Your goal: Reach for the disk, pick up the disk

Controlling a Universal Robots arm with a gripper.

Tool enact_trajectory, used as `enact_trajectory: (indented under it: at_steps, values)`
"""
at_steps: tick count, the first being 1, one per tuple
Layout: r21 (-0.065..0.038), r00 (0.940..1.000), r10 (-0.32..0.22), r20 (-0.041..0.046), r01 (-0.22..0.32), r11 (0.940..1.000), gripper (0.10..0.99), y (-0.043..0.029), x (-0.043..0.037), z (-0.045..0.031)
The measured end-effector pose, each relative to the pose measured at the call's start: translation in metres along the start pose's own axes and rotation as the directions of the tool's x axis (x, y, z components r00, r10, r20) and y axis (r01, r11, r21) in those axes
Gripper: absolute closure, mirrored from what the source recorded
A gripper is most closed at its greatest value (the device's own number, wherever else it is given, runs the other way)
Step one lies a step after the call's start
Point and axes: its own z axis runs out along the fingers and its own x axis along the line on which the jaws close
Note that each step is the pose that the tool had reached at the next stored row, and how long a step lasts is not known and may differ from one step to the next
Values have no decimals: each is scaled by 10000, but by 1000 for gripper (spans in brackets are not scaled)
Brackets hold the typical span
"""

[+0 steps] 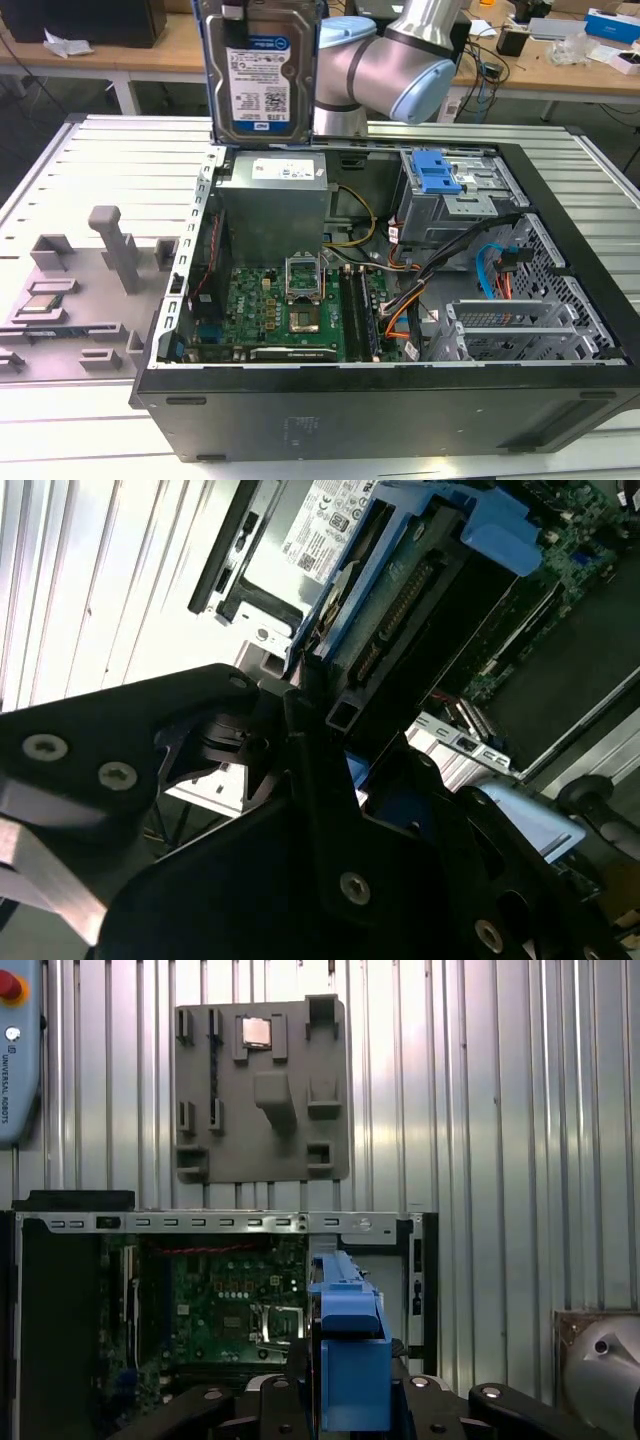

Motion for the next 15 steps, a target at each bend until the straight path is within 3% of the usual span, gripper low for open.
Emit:
enact_trajectory:
  at_steps: [2, 3, 9, 11, 15]
  values:
    - [0, 10000, 2, 0, -2, 10000, 725, -104, -3, -4]
    - [0, 10000, 2, 0, -2, 10000, 725, -195, -6, -7]
    - [0, 10000, 3, 1, -3, 10000, 725, -480, -23, -18]
    - [0, 10000, 1, 0, -1, 10000, 725, -558, -27, -19]
    - [-2, 10000, 4, 0, -4, 10000, 725, -637, -31, 10]
